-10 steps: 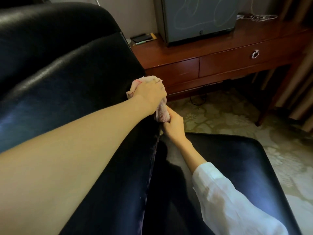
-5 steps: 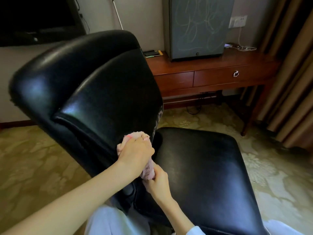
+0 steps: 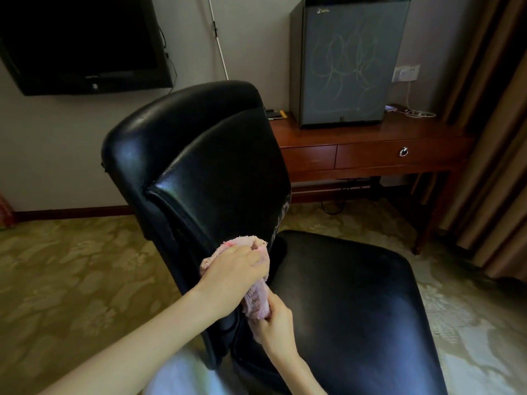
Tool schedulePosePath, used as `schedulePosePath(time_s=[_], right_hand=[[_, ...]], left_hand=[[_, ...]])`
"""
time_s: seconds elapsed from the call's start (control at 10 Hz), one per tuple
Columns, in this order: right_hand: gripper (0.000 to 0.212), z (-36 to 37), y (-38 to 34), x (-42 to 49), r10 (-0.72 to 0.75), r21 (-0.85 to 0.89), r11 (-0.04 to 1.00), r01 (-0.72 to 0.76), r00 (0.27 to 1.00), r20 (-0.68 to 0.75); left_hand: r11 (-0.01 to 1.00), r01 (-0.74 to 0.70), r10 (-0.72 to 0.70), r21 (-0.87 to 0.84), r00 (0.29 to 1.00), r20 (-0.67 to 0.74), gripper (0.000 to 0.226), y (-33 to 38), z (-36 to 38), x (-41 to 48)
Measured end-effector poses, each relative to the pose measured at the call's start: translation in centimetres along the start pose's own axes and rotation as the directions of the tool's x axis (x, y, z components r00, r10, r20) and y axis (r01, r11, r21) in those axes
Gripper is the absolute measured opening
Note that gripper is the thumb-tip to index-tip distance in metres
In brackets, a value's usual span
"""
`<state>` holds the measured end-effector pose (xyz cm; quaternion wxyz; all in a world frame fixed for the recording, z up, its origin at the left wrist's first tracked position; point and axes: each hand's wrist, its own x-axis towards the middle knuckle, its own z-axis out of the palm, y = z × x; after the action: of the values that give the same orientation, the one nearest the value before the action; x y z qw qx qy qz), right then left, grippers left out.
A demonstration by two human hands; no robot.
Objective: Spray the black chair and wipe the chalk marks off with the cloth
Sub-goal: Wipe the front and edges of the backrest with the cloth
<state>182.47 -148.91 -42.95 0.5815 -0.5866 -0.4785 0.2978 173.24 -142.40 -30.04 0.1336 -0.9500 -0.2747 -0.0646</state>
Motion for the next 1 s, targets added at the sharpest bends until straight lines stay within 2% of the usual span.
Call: schedulePosePath(time_s=[0.1,0.3,0.4,0.5,0.6,0.8,0.9,1.0], right_hand=[[0.038,0.4,-0.1,0.9,-0.04,-0.006,0.999,0.04,0.999,0.002],[0.049,2.0,1.0,3.7,-0.038,-0.083,0.996,0.037,0.999,-0.014],[0.053,3.2,1.9,5.1,-0.034,-0.122,0.992,0.023,0.996,-0.081],[0.071,3.9,2.0,6.5,-0.05,-0.172,0.985,0.029,0.992,-0.119],[0.074,4.3,1.6,7.9,-0.044,-0.171,0.985,0.02,0.989,-0.138],[0.048,5.0,1.5,10.5,-0.098,-0.196,0.978,0.071,0.986,-0.134],[0.043,4.3,1.9,11.7,-0.077,-0.225,0.972,0.063,0.995,-0.057],[0.042,2.3,2.0,12.5,-0.104,-0.39,0.915,0.1,0.994,0.01]], left_hand=[[0.997,-0.069,0.066,-0.035,0.995,-0.075,0.023,-1.6,1.2,0.6],[0.995,-0.091,0.091,-0.038,0.996,-0.009,0.046,-4.7,3.7,2.0],[0.987,-0.118,0.115,-0.109,0.993,-0.033,0.052,-6.3,4.7,2.8],[0.977,-0.188,0.184,-0.098,0.982,-0.045,0.039,-7.9,4.7,3.4],[0.968,-0.232,0.226,-0.096,0.972,-0.068,0.039,-9.1,4.8,4.2],[0.951,-0.271,0.244,-0.151,0.954,-0.174,0.025,-10.9,3.8,5.7],[0.965,-0.233,0.207,-0.123,0.96,-0.188,0.038,-11.3,4.4,6.2],[0.977,-0.182,0.153,-0.109,0.962,-0.226,0.037,-11.0,4.5,6.3]])
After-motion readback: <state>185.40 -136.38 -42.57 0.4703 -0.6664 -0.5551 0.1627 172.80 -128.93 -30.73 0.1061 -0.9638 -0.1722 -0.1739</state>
